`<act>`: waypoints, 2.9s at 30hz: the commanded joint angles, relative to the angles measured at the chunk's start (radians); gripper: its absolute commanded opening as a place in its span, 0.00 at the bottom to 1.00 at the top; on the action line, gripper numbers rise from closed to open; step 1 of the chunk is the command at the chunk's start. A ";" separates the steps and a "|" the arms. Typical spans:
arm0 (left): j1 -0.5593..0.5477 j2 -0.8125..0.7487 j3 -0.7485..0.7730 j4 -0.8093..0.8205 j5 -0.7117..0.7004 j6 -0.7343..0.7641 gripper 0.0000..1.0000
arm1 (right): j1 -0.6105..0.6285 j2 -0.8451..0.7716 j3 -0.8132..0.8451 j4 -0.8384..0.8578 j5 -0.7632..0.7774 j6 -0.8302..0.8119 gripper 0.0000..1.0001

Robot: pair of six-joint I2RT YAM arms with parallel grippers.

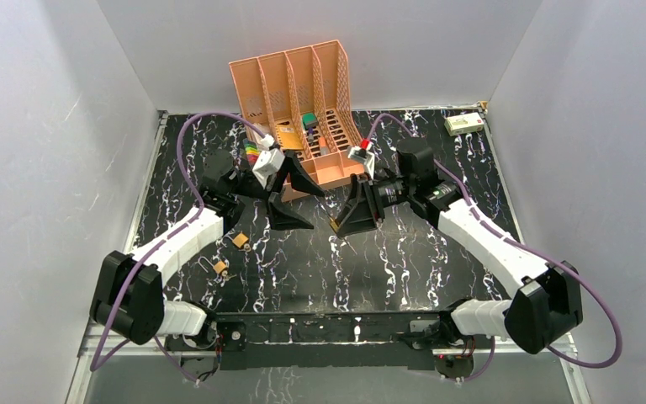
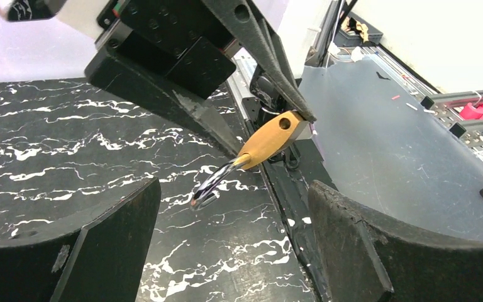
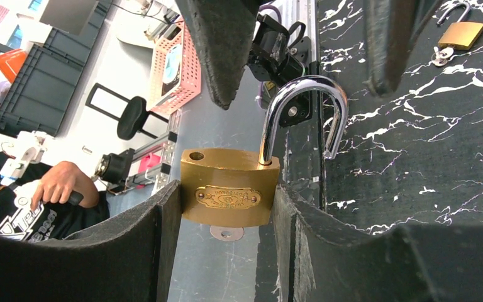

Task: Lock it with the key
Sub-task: Lock the lock.

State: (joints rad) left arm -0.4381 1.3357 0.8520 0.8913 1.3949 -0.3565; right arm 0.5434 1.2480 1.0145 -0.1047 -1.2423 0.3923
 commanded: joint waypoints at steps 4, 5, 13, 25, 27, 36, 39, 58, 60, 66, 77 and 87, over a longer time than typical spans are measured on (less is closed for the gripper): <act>-0.005 0.031 0.036 0.058 0.060 0.004 0.70 | 0.009 0.029 0.079 0.079 -0.050 0.013 0.28; -0.006 0.034 0.037 0.058 0.059 0.003 0.66 | 0.010 0.030 0.079 0.082 -0.047 0.015 0.28; -0.005 0.045 0.038 0.058 0.058 0.010 0.50 | 0.014 0.039 0.075 0.095 -0.040 0.024 0.27; -0.005 0.030 0.022 0.059 0.034 0.019 0.00 | 0.021 0.048 0.075 0.096 -0.036 0.027 0.27; -0.005 0.027 0.021 0.060 0.028 0.016 0.00 | 0.021 0.050 0.076 0.096 -0.030 0.026 0.27; -0.005 -0.029 -0.004 0.062 -0.246 0.013 0.00 | 0.019 0.037 0.156 -0.086 0.157 -0.074 0.90; -0.005 -0.065 -0.026 0.061 -0.359 0.012 0.00 | 0.003 -0.008 0.157 -0.098 0.361 -0.068 0.99; -0.005 -0.254 -0.269 0.394 -1.019 -0.334 0.00 | -0.033 -0.128 -0.101 0.752 0.517 0.138 0.99; -0.005 -0.257 -0.263 0.396 -1.013 -0.353 0.00 | -0.033 -0.117 -0.116 0.776 0.511 0.126 0.99; -0.005 -0.247 -0.228 0.396 -0.969 -0.411 0.00 | -0.029 -0.080 -0.140 0.833 0.500 0.103 0.98; -0.005 -0.273 -0.228 0.400 -0.943 -0.417 0.11 | -0.025 -0.010 -0.097 0.864 0.484 0.076 0.98; -0.007 -0.287 -0.235 0.453 -0.907 -0.405 0.00 | -0.009 0.043 -0.068 0.887 0.446 0.074 0.97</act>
State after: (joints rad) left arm -0.4427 1.0863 0.5732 1.2270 0.4854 -0.7628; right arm 0.5205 1.2751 0.8803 0.6926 -0.7532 0.4782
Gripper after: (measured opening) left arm 0.047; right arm 0.977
